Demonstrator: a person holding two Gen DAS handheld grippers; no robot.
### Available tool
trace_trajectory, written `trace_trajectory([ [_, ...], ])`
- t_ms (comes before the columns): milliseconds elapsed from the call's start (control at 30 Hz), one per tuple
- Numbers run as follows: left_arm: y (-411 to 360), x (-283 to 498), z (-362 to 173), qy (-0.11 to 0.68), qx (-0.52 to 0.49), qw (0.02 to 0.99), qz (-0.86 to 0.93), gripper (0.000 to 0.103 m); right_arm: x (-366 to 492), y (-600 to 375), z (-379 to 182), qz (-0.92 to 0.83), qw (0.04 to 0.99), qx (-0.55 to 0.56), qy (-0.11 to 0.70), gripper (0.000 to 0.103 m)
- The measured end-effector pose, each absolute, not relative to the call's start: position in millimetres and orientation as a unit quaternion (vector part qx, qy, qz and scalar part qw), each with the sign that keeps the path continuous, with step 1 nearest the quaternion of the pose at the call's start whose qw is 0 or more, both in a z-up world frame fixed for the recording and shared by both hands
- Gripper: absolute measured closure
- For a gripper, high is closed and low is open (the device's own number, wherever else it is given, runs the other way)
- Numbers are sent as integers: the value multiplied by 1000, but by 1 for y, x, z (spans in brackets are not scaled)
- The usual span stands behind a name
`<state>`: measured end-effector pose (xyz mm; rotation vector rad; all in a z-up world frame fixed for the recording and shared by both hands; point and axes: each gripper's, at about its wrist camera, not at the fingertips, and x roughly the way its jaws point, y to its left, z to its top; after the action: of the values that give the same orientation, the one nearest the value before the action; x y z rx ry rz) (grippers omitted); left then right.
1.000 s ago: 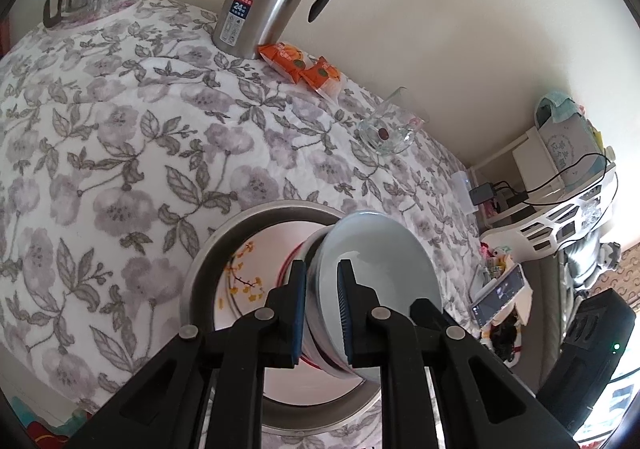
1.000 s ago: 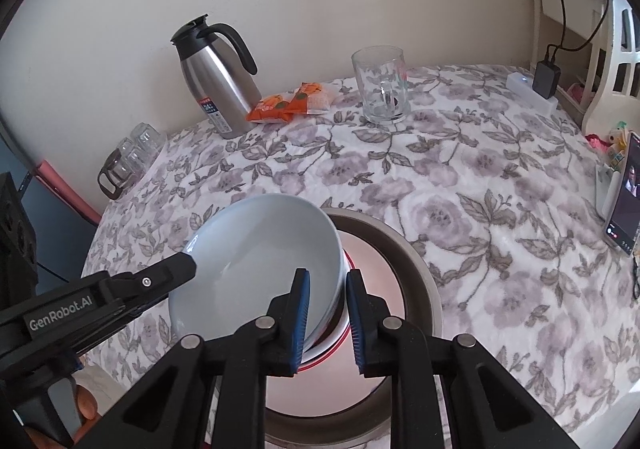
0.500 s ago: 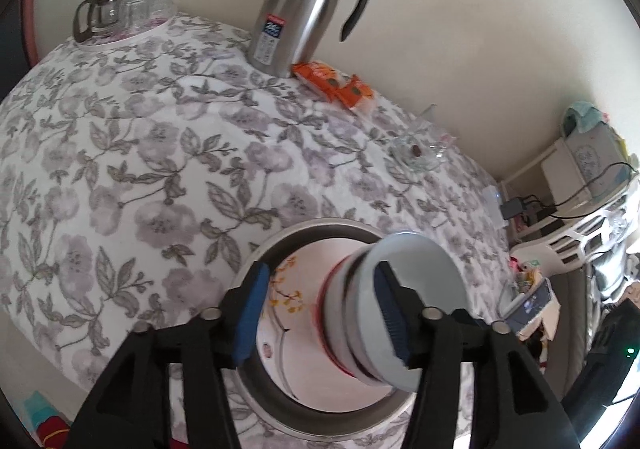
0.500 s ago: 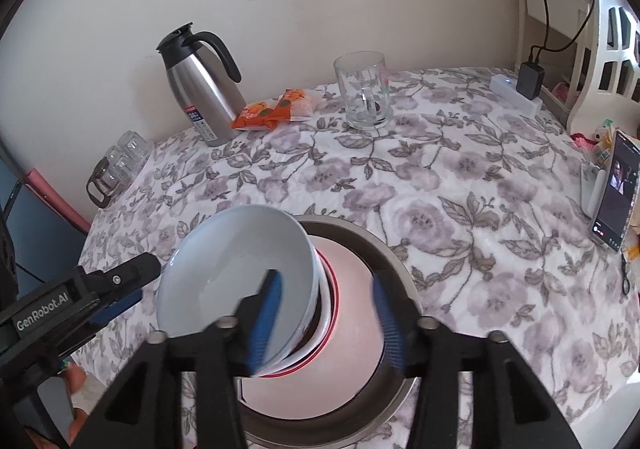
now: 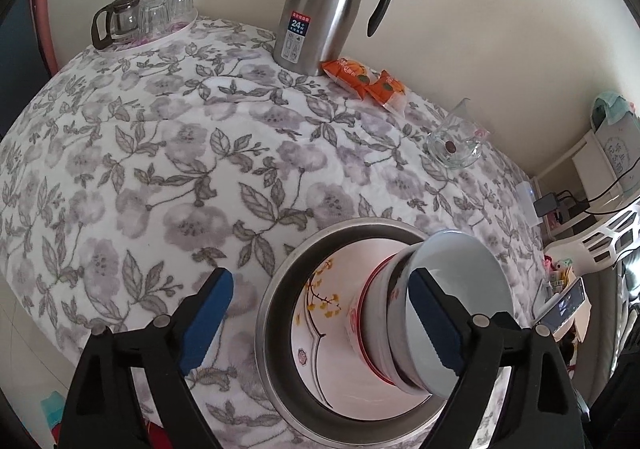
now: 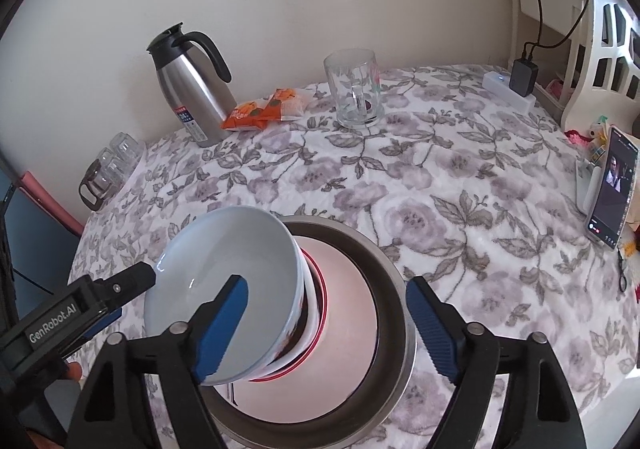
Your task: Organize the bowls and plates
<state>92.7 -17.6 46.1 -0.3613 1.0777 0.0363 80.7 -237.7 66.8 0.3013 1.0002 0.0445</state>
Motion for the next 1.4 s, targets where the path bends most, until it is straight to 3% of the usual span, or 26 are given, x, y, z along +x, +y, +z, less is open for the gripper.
trace_trajectory([
  [267, -17, 91, 51, 499, -172, 849, 17, 13, 80, -238, 68, 19, 869, 146, 473, 0],
  [367, -17, 90, 51, 497, -165, 852, 21, 10, 80, -238, 69, 19, 871, 146, 470, 0],
  [433, -17, 90, 53, 492, -159, 855, 25, 1, 81, -238, 69, 20, 871, 146, 469, 0],
  [1400, -21, 74, 64, 469, -104, 876, 46, 1, 56, -243, 80, 17, 889, 148, 432, 0],
])
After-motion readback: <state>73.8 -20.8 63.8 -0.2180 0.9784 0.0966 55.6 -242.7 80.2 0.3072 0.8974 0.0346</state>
